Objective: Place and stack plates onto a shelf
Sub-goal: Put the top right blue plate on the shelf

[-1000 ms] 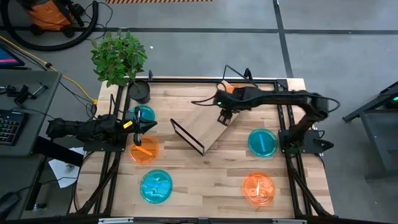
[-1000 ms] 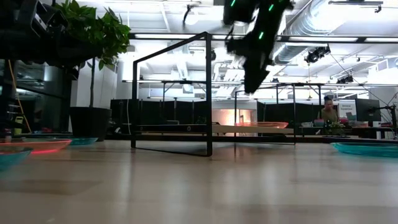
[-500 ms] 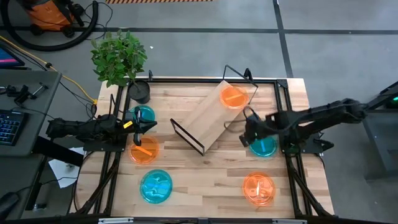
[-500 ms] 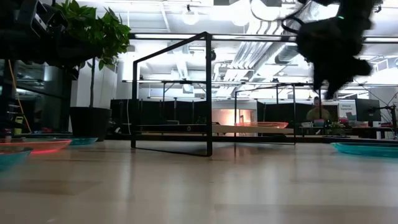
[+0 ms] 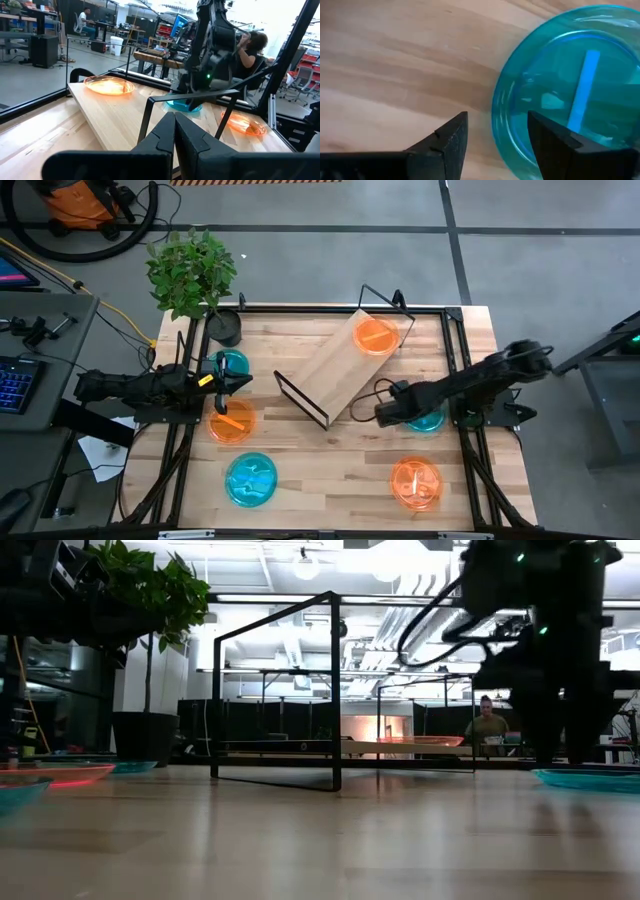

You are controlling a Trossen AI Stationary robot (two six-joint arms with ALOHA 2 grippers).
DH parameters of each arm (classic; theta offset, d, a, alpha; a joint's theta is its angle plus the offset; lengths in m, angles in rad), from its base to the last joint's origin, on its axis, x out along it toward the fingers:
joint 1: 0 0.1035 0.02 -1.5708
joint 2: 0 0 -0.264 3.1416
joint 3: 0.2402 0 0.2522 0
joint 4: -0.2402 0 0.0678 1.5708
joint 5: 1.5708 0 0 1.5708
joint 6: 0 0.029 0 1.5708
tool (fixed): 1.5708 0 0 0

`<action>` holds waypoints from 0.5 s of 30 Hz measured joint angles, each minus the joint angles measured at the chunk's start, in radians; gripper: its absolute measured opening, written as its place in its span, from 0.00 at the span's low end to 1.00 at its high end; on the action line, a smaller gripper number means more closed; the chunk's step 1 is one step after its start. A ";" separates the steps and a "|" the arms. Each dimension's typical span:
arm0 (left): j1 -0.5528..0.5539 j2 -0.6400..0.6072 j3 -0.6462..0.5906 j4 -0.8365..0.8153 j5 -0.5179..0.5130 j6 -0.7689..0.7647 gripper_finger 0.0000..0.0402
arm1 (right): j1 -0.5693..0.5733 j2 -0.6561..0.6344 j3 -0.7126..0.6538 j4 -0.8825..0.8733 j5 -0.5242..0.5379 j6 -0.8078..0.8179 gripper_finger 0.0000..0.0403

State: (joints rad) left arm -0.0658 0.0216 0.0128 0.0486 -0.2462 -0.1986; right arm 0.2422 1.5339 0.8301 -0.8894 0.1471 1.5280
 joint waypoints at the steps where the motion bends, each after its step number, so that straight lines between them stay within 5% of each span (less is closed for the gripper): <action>1: 0.000 0.000 0.000 0.000 0.000 0.000 0.00 | 0.000 0.026 0.009 0.001 0.000 0.001 0.46; 8: 0.000 0.000 0.000 0.000 0.000 0.000 0.00 | 0.001 0.151 0.040 -0.019 0.000 0.027 0.39; 15: 0.000 0.000 0.000 0.000 0.000 0.000 0.00 | 0.001 0.171 0.040 -0.050 0.029 0.043 0.04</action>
State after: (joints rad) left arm -0.0662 0.0216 0.0132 0.0486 -0.2462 -0.1986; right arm 0.2432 1.7053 0.8697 -0.9390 0.1759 1.5706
